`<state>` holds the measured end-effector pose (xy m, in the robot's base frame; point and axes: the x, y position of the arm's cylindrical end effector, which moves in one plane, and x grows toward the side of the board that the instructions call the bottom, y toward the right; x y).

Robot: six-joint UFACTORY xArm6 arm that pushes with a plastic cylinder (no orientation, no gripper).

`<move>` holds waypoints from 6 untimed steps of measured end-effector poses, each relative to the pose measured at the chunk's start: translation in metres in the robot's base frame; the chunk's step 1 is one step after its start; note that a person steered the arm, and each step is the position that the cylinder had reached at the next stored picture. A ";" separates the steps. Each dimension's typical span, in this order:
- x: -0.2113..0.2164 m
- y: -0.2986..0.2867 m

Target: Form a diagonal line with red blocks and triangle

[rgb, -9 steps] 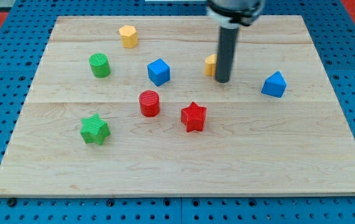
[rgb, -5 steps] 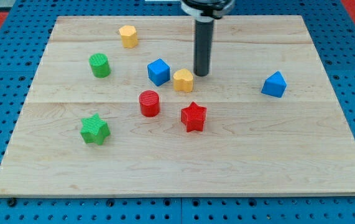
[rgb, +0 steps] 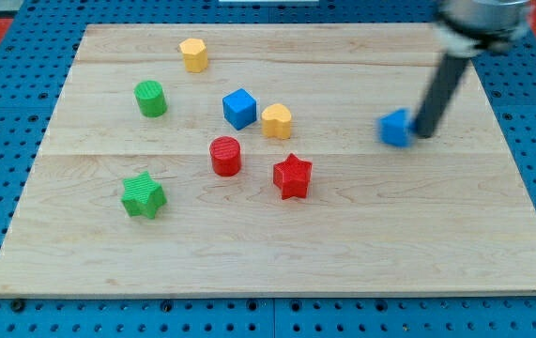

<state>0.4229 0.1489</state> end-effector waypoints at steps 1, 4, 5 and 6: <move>0.020 -0.042; 0.095 -0.120; 0.078 -0.153; 0.059 -0.147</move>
<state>0.4823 0.0018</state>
